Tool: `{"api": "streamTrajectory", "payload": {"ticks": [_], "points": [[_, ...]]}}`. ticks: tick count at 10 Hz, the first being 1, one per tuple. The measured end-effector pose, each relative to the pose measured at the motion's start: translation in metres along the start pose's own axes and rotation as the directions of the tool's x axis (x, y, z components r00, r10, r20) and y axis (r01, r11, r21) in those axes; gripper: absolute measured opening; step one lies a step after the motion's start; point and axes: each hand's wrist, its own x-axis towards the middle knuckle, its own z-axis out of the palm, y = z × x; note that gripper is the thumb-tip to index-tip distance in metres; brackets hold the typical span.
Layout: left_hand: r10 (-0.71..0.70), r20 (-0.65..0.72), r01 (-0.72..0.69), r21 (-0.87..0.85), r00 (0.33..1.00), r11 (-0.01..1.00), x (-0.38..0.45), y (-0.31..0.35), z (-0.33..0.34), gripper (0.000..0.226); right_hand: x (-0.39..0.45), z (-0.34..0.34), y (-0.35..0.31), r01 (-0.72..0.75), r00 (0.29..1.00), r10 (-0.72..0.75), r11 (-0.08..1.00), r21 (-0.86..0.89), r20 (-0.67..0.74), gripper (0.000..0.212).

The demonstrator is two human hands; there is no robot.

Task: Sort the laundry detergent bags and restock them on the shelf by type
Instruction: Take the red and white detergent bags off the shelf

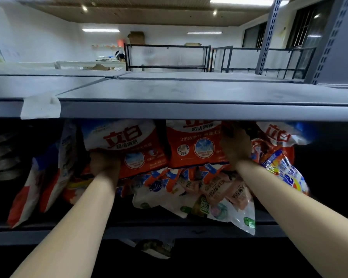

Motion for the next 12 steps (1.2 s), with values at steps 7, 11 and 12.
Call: {"api": "streamTrajectory", "payload": {"ticks": [7, 11, 12], "points": [[0.352, -0.242, -0.409, -0.255, 0.904, 0.876, -0.219, 0.064, -0.023, 0.033, -0.082, -0.179, 0.082, -0.184, 0.937, 0.176, 0.983, 0.001, -0.302, 0.04], [0.493, -0.029, -0.466, -0.381, 0.87, 0.799, -0.3, 0.075, -0.011, 0.037, -0.175, -0.287, 0.104, -0.357, 0.723, 0.239, 0.932, -0.054, -0.648, 0.034], [0.531, 0.022, -0.466, -0.451, 0.847, 0.761, -0.33, 0.086, -0.004, 0.032, -0.192, -0.322, 0.113, -0.387, 0.652, 0.23, 0.92, -0.056, -0.722, 0.034]]}}
